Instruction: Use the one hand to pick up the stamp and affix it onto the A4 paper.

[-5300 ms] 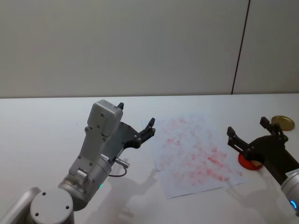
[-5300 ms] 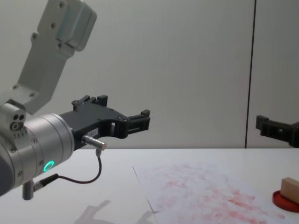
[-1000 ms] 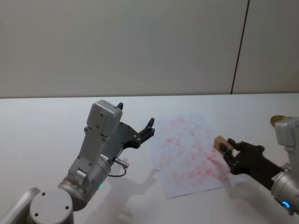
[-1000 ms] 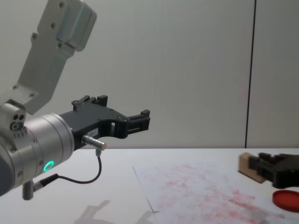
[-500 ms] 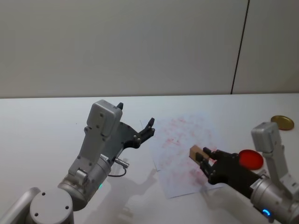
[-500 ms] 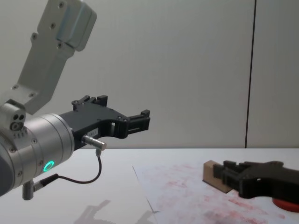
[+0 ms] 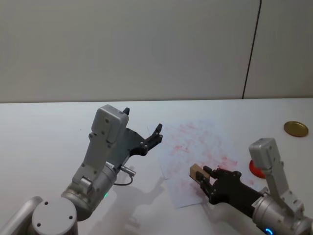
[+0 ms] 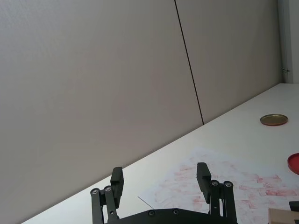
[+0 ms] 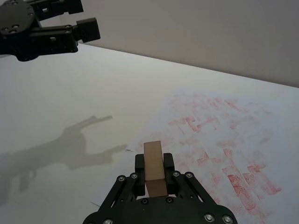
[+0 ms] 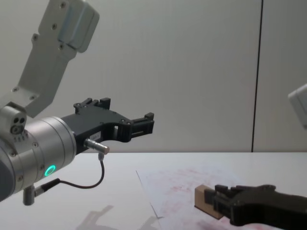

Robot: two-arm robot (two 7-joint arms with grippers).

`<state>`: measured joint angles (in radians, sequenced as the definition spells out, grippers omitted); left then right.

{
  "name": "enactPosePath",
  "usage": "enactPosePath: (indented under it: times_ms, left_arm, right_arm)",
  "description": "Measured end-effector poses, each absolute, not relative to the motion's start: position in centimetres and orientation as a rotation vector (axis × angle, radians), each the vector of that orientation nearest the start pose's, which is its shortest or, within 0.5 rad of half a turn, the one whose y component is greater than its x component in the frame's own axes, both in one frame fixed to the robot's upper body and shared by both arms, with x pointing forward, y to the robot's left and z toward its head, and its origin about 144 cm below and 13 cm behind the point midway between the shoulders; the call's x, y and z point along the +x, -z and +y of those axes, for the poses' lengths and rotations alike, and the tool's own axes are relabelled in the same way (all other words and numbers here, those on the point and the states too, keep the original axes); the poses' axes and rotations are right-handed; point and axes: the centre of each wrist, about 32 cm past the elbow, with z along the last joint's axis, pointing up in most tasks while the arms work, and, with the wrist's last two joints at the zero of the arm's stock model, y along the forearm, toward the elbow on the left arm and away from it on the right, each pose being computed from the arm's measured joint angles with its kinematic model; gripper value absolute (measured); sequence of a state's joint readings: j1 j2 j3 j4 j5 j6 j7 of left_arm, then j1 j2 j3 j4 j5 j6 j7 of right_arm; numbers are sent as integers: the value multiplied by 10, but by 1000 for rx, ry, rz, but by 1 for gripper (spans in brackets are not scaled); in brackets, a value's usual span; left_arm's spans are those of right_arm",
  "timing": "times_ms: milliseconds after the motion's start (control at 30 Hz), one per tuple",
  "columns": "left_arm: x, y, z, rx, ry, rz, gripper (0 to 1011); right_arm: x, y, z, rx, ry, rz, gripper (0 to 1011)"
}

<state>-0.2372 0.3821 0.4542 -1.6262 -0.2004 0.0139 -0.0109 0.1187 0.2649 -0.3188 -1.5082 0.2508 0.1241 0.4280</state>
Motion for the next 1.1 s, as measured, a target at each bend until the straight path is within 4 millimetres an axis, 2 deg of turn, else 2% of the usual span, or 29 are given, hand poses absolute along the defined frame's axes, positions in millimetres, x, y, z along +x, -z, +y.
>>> enactPosePath:
  times_ms: [533,1100]
  left_arm:
    - [492,-1204,198,61,-1124,-268,993]
    - [492,-1204,198,61,-1124,-268,993]
  right_arm:
    - [480,-1128,-207,-170,858,119,224]
    - [479,-1122,-206,-191,860,131,224]
